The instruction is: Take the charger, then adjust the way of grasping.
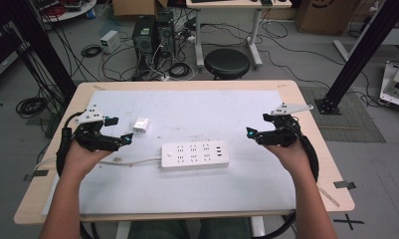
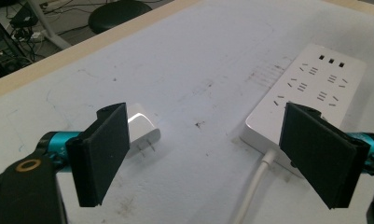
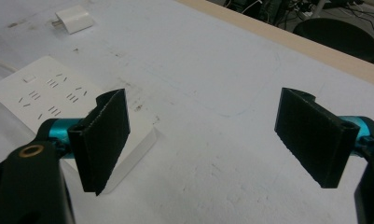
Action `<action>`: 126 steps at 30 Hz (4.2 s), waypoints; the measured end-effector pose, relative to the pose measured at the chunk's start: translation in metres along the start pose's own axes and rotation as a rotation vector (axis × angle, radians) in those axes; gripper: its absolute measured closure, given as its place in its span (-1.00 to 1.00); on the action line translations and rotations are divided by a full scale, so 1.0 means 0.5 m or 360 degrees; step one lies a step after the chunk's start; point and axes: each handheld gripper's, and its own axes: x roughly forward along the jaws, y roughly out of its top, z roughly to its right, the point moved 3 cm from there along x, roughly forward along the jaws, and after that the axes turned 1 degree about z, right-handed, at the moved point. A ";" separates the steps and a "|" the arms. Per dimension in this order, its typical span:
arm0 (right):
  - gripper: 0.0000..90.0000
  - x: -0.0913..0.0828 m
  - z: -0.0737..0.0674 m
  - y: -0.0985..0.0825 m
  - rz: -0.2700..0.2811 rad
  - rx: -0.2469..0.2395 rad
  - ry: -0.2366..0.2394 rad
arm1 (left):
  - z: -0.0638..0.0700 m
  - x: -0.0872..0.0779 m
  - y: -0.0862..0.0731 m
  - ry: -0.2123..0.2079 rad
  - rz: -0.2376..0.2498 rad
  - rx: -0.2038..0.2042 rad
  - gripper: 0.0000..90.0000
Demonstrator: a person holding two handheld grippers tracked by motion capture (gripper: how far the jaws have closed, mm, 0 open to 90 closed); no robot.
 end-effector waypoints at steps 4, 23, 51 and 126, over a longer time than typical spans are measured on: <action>-0.60 -0.002 -0.002 0.000 0.0007 0.0004 0.0001 | 0.001 0.008 0.000 0.0015 -0.0005 -0.0020 -0.64; -0.60 0.012 -0.010 -0.027 -0.0011 0.0035 -0.0033 | -0.079 0.200 0.001 0.0277 -0.0270 -0.0293 -0.64; -0.60 0.008 -0.012 -0.034 -0.0019 0.0040 -0.0074 | -0.106 0.271 -0.065 0.0354 -0.0449 -0.0372 -0.37; -0.60 0.045 -0.251 -0.024 -0.0057 0.0314 0.0796 | 0.308 0.081 -0.008 -0.0356 0.0099 0.0767 -0.06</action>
